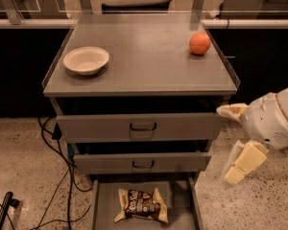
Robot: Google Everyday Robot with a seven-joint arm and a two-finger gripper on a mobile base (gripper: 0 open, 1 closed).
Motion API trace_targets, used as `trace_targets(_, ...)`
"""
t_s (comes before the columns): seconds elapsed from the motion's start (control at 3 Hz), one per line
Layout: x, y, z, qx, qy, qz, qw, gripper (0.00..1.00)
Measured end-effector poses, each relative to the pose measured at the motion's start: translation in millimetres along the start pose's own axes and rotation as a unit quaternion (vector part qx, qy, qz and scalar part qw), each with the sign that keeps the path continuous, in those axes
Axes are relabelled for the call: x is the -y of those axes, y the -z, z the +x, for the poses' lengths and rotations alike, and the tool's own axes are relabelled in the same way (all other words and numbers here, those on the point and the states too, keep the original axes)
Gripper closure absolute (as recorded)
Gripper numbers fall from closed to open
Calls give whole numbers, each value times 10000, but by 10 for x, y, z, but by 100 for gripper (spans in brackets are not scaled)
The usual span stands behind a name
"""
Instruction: Pick brown chip bag from bottom drawer and place on counter
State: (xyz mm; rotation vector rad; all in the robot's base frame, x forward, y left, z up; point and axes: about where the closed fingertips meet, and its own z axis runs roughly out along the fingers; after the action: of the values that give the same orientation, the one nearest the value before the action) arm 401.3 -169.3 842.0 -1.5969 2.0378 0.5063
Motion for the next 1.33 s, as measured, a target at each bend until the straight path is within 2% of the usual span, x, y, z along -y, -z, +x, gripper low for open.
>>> trace_targets(0.33, -40, -182, 122, -58, -120, -229, 9996, 0)
trace_targets(0.67, -41, -183, 122, -56, -121, -230, 9996, 0)
trace_targets(1.0, -200, -429, 122, 299, -222, -415, 9984, 0)
trace_targets(1.33, -483, -978, 286, 738, -541, -638, 9938, 0)
